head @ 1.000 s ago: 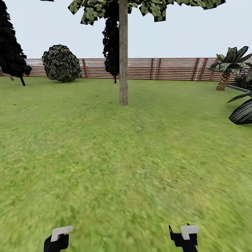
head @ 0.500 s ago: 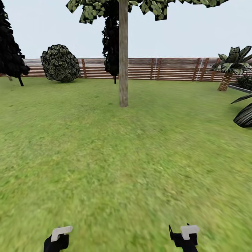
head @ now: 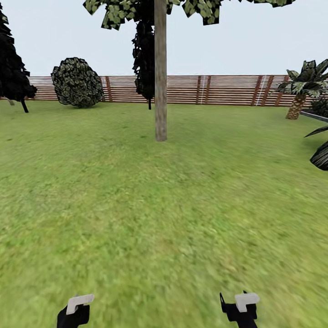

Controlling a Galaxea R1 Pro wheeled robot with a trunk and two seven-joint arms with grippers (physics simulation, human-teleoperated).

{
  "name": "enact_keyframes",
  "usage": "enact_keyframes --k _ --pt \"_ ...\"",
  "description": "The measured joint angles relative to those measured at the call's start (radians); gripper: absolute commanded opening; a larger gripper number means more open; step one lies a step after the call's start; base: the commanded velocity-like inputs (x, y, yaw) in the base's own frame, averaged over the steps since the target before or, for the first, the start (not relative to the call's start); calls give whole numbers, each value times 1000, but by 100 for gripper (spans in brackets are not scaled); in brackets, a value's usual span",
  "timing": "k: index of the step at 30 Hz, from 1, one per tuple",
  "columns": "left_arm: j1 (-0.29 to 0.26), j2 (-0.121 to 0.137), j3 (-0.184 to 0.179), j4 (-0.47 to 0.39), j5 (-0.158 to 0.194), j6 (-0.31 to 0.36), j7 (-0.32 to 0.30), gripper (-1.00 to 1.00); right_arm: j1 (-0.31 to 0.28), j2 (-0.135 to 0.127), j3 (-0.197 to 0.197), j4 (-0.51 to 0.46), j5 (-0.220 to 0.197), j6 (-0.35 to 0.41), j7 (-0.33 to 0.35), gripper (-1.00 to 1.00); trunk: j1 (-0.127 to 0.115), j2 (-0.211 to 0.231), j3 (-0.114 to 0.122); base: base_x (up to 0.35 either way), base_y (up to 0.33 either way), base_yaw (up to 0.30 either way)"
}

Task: In the garden, pick up the pesticide atomizer on the floor and spray pesticide onto both trees until each tree trunk is fully covered.

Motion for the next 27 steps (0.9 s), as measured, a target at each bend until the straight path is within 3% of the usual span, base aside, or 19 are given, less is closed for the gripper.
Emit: enact_keyframes --k 27 --pt "0 0 0 0 0 0 0 -100 0 0 0 0 0 0 0 100 0 0 0 340 0 0"
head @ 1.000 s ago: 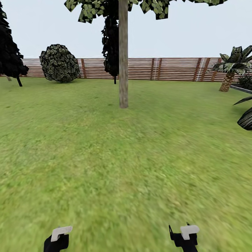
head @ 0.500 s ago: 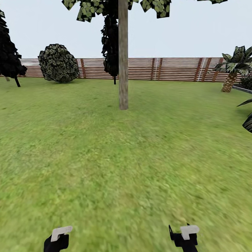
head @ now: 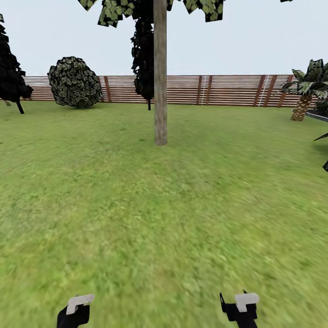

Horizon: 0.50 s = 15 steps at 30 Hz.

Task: In the garden, pick up the pesticide atomizer on the floor and spray pesticide onto both trees until each tree trunk is fully covered.

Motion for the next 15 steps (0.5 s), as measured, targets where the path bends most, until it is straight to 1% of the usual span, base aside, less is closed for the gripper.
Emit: enact_keyframes --k 15 --pt "1 0 0 0 0 0 0 -100 0 0 0 0 0 0 0 100 0 0 0 340 0 0"
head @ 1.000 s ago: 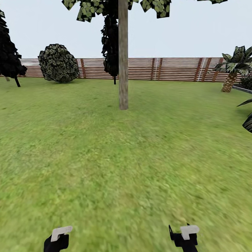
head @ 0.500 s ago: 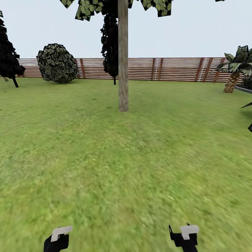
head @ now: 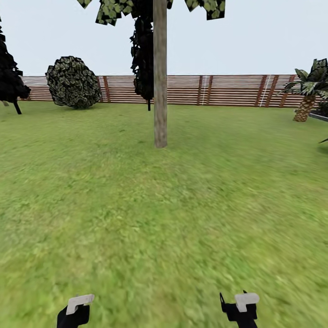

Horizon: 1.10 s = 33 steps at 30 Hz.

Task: In the garden, pick up the pesticide atomizer on the floor and spray pesticide onto both trees until each tree trunk is fully covered.

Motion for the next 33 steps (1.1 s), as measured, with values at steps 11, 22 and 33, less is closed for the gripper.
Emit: enact_keyframes --k 11,22,33 --pt "-1 0 0 0 0 0 0 -100 0 0 0 0 0 0 0 100 0 0 0 340 0 0" --pt "-1 0 0 0 0 -1 0 -100 0 0 0 0 0 0 0 100 0 0 0 340 0 0" --pt "0 0 0 0 0 0 0 -100 0 0 0 0 0 0 1 100 0 0 0 340 0 0"
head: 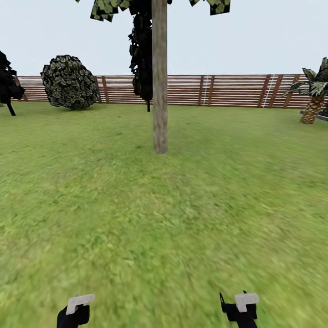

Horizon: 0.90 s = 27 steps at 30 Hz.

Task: In the garden, pick up the pesticide atomizer on the floor and spray pesticide onto both trees until each tree trunk is fully covered.

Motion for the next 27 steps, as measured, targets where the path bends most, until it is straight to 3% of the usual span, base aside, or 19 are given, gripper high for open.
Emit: enact_keyframes --k 27 --pt "0 1 1 0 0 0 0 -100 0 0 0 0 0 0 0 100 0 0 0 340 0 0"
